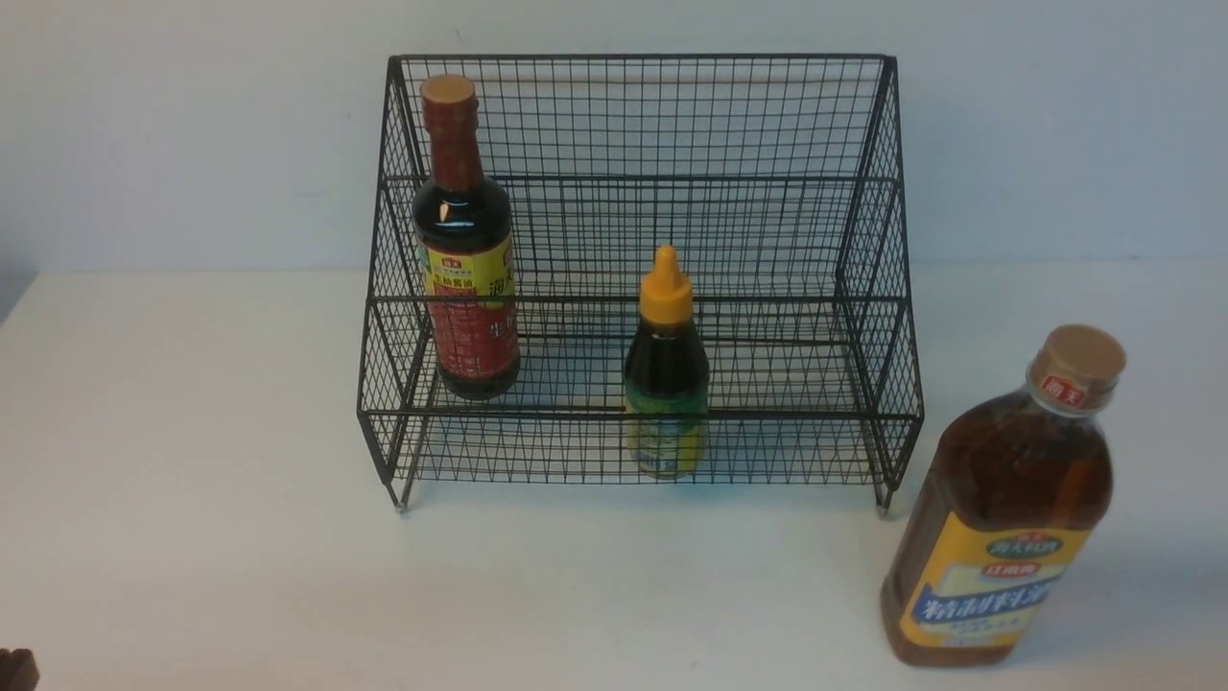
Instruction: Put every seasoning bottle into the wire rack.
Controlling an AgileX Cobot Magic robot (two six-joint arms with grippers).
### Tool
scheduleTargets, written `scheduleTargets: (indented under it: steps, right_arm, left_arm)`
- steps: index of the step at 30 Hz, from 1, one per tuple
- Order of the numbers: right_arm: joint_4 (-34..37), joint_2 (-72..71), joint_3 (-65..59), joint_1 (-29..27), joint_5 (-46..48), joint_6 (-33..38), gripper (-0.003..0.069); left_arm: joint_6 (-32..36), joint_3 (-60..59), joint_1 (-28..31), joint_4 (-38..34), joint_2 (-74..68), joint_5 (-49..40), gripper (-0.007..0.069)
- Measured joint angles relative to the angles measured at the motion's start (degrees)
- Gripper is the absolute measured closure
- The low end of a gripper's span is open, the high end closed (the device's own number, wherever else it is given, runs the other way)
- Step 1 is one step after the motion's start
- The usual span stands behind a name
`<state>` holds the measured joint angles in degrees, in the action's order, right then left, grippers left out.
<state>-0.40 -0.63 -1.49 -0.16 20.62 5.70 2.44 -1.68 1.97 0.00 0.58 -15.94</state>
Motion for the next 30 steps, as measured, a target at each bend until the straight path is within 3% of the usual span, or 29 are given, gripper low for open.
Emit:
scheduleTargets:
  steps: [11,30]
  right_arm:
    - [0.0,0.0,0.0,0.0,0.0,0.0,0.0673]
    - [0.0,0.0,0.0,0.0,0.0,0.0,0.0673]
  left_arm:
    - [0.0,0.0,-1.0,0.0,0.0,-5.0,0.0629]
    - [0.0,0.0,-3.1,0.0,0.0,-5.2,0.0629]
